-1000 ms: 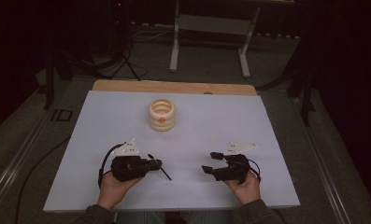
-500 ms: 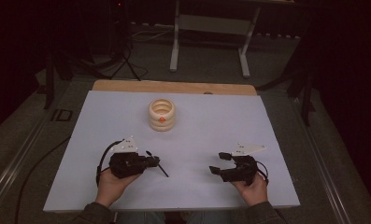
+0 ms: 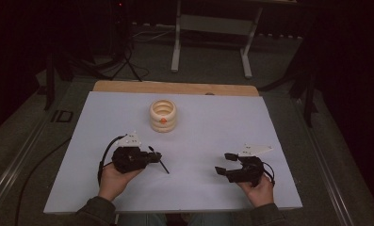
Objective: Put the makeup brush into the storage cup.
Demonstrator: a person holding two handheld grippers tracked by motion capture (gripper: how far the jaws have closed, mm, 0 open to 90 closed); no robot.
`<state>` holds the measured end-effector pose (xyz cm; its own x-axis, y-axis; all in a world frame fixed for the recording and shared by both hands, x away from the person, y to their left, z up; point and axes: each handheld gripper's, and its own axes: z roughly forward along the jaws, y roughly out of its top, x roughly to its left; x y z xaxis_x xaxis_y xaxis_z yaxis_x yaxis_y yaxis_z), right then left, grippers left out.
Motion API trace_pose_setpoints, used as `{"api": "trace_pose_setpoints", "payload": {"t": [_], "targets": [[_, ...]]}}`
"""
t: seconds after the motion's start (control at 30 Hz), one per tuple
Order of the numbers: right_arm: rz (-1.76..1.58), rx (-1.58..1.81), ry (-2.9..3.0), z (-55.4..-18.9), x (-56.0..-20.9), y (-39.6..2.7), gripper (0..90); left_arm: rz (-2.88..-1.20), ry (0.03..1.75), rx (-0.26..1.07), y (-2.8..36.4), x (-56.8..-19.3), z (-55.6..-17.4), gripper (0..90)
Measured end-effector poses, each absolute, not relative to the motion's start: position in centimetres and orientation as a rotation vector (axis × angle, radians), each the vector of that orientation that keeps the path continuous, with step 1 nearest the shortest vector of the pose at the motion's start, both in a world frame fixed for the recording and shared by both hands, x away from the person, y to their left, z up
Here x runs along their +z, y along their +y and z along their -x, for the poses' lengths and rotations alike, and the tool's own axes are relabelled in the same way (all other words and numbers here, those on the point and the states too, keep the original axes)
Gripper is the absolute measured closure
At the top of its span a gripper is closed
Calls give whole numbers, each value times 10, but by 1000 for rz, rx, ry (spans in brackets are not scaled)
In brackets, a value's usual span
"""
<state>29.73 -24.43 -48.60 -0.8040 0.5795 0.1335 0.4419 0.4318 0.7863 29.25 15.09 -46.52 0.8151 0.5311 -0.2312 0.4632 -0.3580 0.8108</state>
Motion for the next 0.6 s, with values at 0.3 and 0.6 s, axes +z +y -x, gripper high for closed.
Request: {"api": "trace_pose_setpoints", "payload": {"t": [0.3,0.6], "targets": [[-905,1310,2528,-299,-487,-244,283,-2032,742,96,150,-456,-302,858],[-908,1306,2528,-301,-487,-245,275,-2048,748,110,148,-446,-313,858]]}}
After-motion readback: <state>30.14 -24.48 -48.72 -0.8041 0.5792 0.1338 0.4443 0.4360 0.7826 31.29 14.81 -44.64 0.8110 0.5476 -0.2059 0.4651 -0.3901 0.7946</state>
